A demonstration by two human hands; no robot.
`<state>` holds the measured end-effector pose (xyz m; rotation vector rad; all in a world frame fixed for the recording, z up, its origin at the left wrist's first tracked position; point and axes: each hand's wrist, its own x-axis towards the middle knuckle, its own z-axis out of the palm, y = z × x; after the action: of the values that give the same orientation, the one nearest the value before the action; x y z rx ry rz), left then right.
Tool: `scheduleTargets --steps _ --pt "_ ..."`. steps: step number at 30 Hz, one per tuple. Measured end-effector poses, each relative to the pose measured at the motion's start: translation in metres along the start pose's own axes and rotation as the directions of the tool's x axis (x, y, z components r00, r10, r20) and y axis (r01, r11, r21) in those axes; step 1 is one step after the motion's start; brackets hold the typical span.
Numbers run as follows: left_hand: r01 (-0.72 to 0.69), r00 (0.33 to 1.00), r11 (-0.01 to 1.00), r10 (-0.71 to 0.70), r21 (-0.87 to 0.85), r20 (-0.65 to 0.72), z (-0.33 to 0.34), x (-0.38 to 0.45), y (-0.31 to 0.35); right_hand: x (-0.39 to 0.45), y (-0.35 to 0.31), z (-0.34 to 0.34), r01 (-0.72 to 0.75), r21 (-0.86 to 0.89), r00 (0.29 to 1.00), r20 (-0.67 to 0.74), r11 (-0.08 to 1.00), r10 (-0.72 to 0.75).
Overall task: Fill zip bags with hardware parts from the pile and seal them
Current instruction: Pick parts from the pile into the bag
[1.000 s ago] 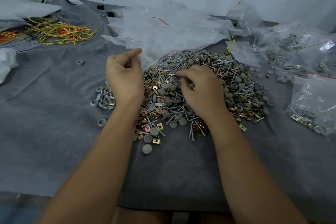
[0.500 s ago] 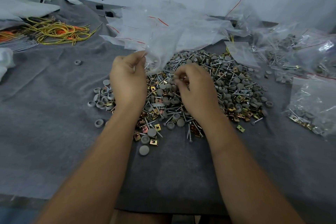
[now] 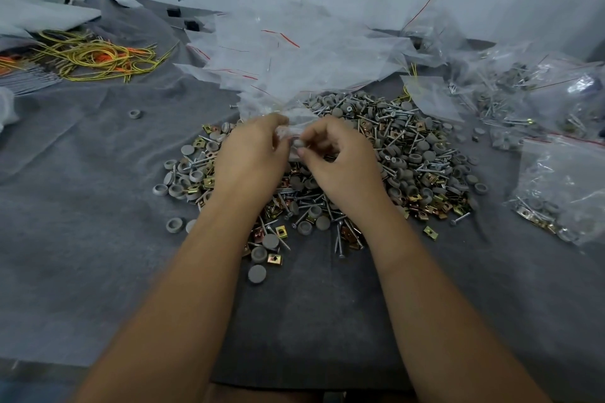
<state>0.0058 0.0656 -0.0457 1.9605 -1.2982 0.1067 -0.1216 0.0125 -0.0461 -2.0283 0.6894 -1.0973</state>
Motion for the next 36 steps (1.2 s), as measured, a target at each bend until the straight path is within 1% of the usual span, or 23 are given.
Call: scheduleTargets --steps 3,5,7,9,13,15,17,19,22,24,25,28,32,34,36 --pt "0.042 0.999 0.998 -0.041 -0.055 0.016 -0.002 -0.002 0.004 0.001 0.001 -0.001 0.005 -0.059 1.000 -0.025 0.998 -0.007" --pt "0.074 0.997 0.989 -0.073 -0.127 0.012 -0.002 -0.002 0.006 0.001 0.002 -0.001 0.017 -0.133 0.999 -0.048 0.991 -0.023" --pt "0.078 0.996 0.979 -0.083 -0.190 -0.016 -0.001 -0.002 0.006 0.001 0.004 -0.003 0.054 -0.252 0.992 -0.093 0.966 -0.080" --pt "0.068 0.995 0.965 -0.083 -0.252 -0.049 -0.001 -0.001 0.006 0.003 0.005 -0.004 0.082 -0.325 0.981 -0.141 0.942 -0.134" --pt "0.021 0.995 0.927 -0.055 -0.375 -0.080 -0.005 0.002 0.003 0.004 0.007 -0.004 0.109 -0.357 0.958 -0.213 0.928 -0.194" --pt "0.031 0.998 0.936 -0.050 -0.350 -0.046 -0.004 0.003 0.003 0.004 0.007 -0.003 0.109 -0.351 0.955 -0.222 0.930 -0.196" --pt "0.045 0.999 0.955 -0.048 -0.292 -0.003 -0.001 0.001 0.004 0.003 0.007 -0.003 0.100 -0.330 0.963 -0.205 0.939 -0.175" --pt "0.019 1.000 0.952 -0.013 -0.305 0.022 0.000 -0.002 0.007 0.003 0.007 -0.003 0.095 -0.330 0.973 -0.170 0.939 -0.158" --pt "-0.053 0.998 0.908 0.034 -0.417 -0.053 -0.002 -0.003 0.007 0.003 0.006 -0.005 0.099 -0.399 0.985 -0.091 0.912 -0.147" --pt "-0.067 0.995 0.869 0.023 -0.490 -0.095 -0.003 -0.002 0.006 0.002 0.005 -0.006 0.100 -0.451 0.988 -0.061 0.887 -0.143" --pt "-0.057 0.996 0.849 0.011 -0.525 -0.090 -0.004 -0.002 0.006 0.002 0.005 -0.006 0.105 -0.475 0.988 -0.053 0.874 -0.147" --pt "-0.023 1.000 0.812 0.014 -0.583 -0.019 -0.002 -0.005 0.009 0.001 0.005 -0.006 0.138 -0.507 0.983 -0.033 0.851 -0.179" --pt "-0.044 0.997 0.807 0.073 -0.589 0.026 -0.003 -0.006 0.012 0.002 0.006 -0.007 0.131 -0.465 0.983 -0.052 0.875 -0.174" --pt "-0.025 0.995 0.801 0.076 -0.598 0.059 -0.003 -0.006 0.011 0.002 0.006 -0.008 0.130 -0.443 0.986 -0.040 0.887 -0.164" --pt "-0.009 0.993 0.816 0.076 -0.578 0.093 -0.003 -0.005 0.010 0.002 0.005 -0.008 0.139 -0.446 0.986 -0.019 0.884 -0.164"
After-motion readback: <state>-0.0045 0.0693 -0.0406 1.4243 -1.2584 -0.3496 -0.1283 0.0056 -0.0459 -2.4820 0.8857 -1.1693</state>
